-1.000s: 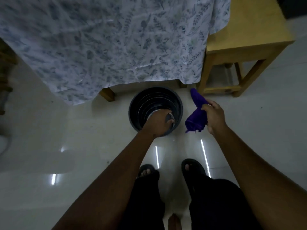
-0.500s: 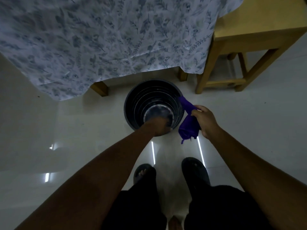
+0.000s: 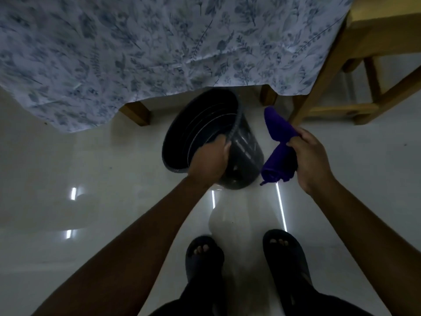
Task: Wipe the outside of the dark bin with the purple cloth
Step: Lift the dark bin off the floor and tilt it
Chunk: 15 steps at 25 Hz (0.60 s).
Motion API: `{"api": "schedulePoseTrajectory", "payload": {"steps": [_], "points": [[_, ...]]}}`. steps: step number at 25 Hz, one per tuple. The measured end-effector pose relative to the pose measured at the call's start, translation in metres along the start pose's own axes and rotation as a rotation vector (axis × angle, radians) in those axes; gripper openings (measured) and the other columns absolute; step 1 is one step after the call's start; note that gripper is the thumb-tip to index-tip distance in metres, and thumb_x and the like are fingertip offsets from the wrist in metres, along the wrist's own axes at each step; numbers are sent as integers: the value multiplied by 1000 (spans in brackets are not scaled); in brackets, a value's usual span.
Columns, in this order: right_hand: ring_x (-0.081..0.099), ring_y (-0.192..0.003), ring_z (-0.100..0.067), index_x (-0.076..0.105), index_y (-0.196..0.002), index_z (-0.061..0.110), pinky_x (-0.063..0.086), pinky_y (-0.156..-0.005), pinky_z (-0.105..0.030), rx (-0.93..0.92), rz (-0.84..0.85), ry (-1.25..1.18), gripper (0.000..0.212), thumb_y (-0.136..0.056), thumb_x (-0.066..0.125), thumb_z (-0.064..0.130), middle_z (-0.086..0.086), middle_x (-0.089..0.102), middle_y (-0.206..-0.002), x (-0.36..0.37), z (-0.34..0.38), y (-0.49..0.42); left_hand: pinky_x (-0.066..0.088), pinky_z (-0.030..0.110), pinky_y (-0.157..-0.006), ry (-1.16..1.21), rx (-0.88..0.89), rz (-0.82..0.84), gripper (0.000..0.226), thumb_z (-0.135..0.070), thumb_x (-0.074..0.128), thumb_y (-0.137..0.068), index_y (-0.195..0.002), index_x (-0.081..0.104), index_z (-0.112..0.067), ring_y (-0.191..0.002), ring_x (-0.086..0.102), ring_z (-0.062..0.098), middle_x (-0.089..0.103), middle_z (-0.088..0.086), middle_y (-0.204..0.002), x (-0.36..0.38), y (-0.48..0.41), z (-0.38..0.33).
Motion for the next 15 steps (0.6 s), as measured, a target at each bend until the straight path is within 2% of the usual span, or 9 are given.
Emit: {"api": "schedulePoseTrajectory", "payload": {"steps": [3,6,8,10,12,13,15], "points": [[61,-105,-16,53,-131,27,50,-83,-30,-51,48,54,43,-91,47,12,2,62,-121,5,-3,4,53,31,-67,263,-140,-139,35,-34,39,-101,-91,58,-6,-70,64,21,68,10,-82,-9,4,22],[60,-103,-7,54,-129,28,48,-79,-21,-112,63,102,41,-92,47,13,6,60,-122,14,-5,4,43,10,-60,427,-247,-98,37,-34,41,-101,-88,61,-6,-68,58,11,64,4,-81,3,13,39],[55,-105,1,51,-129,29,43,-84,-13,-187,79,250,41,-92,50,13,9,54,-124,22,-11,2,39,6,-56,467,-292,-42,37,-34,41,-101,-83,60,-7,-67,56,12,62,2,-77,16,19,47],[43,-126,-14,50,-135,21,36,-98,-22,-273,129,612,46,-89,56,18,-1,41,-143,35,-31,0,39,5,-55,484,-324,-6,36,-33,41,-101,-77,54,-11,-64,53,10,56,-2,-70,28,25,52],[34,-134,-29,55,-128,14,35,-103,-39,-342,184,1007,43,-88,58,30,-7,30,-154,49,-58,-1,38,9,-54,495,-354,5,35,-33,41,-101,-74,51,-13,-61,50,5,52,-7,-65,34,33,53],[33,-134,-31,56,-121,13,36,-102,-44,-396,178,1137,40,-89,56,37,-8,29,-155,54,-68,-2,38,10,-54,511,-367,1,34,-33,41,-101,-74,50,-13,-60,50,4,51,-8,-65,36,36,54],[29,-141,-30,53,-117,12,30,-108,-51,-529,169,1232,41,-93,45,45,-7,30,-156,67,-82,-3,40,8,-54,530,-383,-15,32,-34,45,-99,-76,51,-14,-62,52,5,53,-8,-67,41,42,56]]}}
Point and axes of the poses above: each hand's wrist, its own y-axis away from the middle knuckle, its own x-axis out of the palm, z = x × y, the point moved 4 cm from there along -y, towards the middle knuckle
